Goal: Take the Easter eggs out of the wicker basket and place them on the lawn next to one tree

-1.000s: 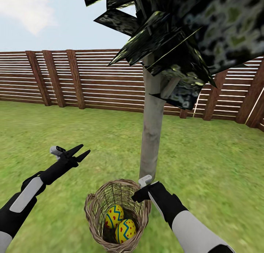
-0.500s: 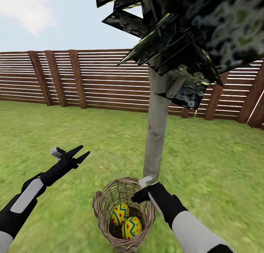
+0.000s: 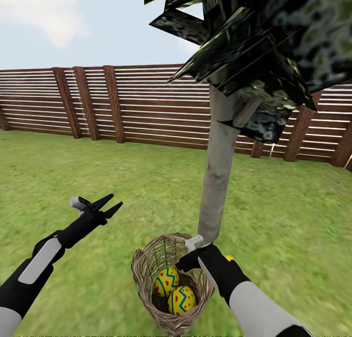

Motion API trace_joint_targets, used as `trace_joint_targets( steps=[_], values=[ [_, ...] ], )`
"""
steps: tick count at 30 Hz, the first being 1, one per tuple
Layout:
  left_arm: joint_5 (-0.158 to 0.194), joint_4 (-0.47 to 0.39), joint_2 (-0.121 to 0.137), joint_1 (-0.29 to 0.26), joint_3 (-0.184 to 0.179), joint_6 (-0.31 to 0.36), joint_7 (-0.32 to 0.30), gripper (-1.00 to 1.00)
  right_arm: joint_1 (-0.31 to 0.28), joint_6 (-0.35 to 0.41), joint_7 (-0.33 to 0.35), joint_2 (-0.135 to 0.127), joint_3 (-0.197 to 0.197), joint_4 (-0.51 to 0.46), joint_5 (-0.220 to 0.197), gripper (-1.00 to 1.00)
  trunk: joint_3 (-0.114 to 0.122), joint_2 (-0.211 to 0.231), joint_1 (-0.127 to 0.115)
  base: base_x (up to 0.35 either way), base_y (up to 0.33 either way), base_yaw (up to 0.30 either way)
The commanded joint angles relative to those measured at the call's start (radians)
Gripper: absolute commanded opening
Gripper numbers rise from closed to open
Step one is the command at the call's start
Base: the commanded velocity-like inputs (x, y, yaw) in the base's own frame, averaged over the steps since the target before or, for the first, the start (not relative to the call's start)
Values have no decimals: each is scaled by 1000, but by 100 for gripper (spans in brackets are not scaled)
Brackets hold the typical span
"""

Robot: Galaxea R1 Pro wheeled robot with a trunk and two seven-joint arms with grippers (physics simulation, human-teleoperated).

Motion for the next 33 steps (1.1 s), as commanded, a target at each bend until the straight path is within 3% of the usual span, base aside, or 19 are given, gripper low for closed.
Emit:
trace_joint_targets(
  steps=[1,9,15,33],
  values=[
    [9,0,-1,-1,-3,7,1,100,0,4,-11,0,0,1,6,100,-4,-8,4,0,0,0],
    [9,0,-2,-1,-3,7,3,100,-2,5,-48,0,1,6,-42,100,-29,-64,34,0,0,0],
    [8,0,-4,-1,-4,7,3,100,-4,14,-93,0,2,33,-43,100,-48,-106,57,0,0,0],
    [6,0,-5,-1,-6,7,5,100,-5,17,-92,0,5,32,-41,100,-105,-225,123,0,0,0]
  ],
)
